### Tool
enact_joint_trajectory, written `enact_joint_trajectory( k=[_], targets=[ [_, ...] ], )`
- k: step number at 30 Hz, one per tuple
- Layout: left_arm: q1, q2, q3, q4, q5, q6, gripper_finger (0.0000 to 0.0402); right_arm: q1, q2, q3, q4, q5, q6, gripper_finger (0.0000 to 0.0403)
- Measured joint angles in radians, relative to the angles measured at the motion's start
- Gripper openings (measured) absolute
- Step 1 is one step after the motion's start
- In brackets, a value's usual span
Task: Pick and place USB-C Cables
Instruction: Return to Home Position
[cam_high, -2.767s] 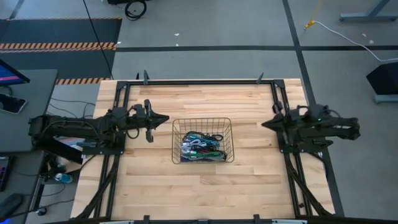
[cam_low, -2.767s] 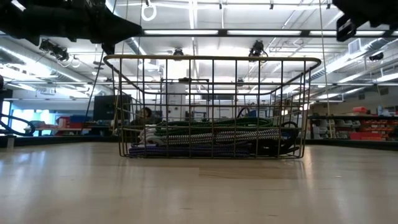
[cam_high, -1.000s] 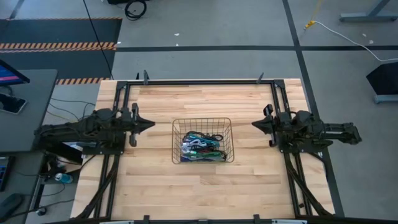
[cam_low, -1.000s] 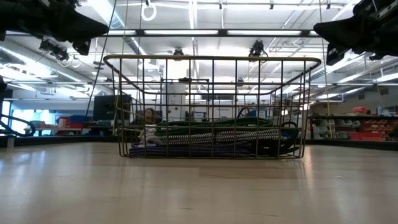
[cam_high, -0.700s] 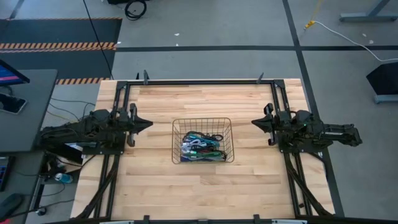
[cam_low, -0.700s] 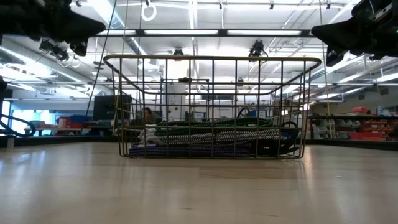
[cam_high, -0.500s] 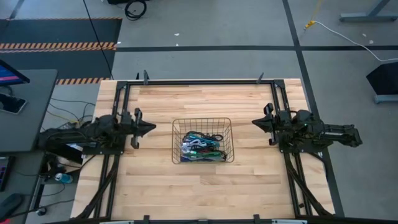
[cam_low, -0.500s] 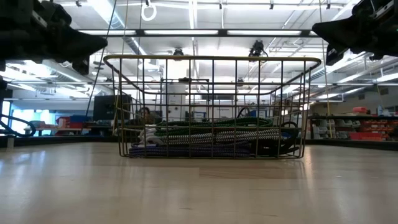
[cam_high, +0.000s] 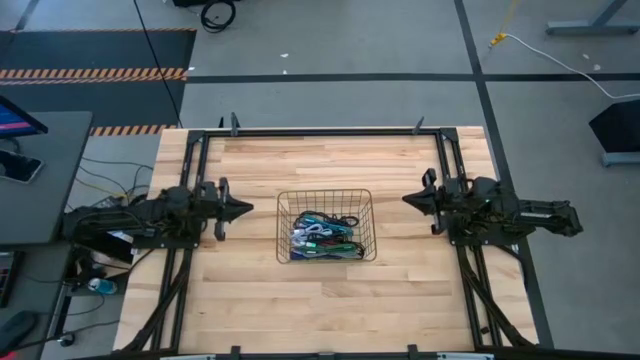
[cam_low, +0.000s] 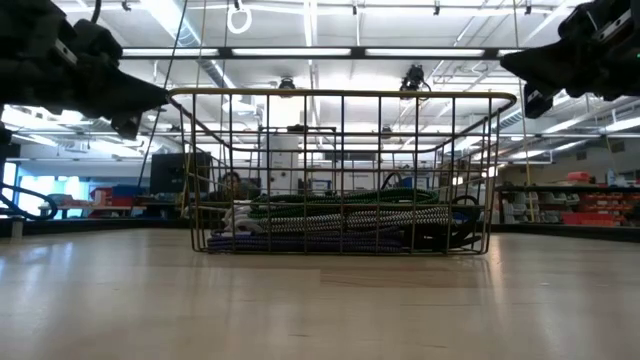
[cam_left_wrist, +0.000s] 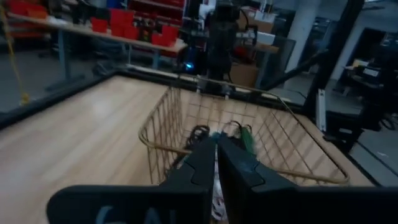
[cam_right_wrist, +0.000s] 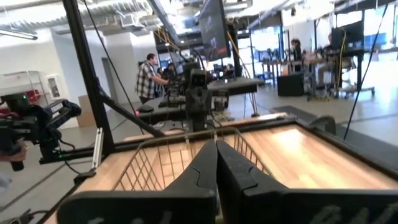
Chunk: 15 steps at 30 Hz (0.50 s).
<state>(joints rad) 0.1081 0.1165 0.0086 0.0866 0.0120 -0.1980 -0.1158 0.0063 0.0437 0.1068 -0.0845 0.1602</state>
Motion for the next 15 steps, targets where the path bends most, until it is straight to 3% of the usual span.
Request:
enact_joint_trajectory(
  k=[5, 15],
  targets=[
    [0.0, -0.001, 0.0, 0.007, -0.07, 0.025, 0.0025, 0.0, 0.0, 0.0, -0.057, 0.013, -0.002, 0.0004],
    [0.0, 0.0, 0.0, -0.019, -0.071, -0.032, 0.0025, -0.002, 0.001, -0.037, -0.072, 0.109, 0.012, 0.0004]
  ],
)
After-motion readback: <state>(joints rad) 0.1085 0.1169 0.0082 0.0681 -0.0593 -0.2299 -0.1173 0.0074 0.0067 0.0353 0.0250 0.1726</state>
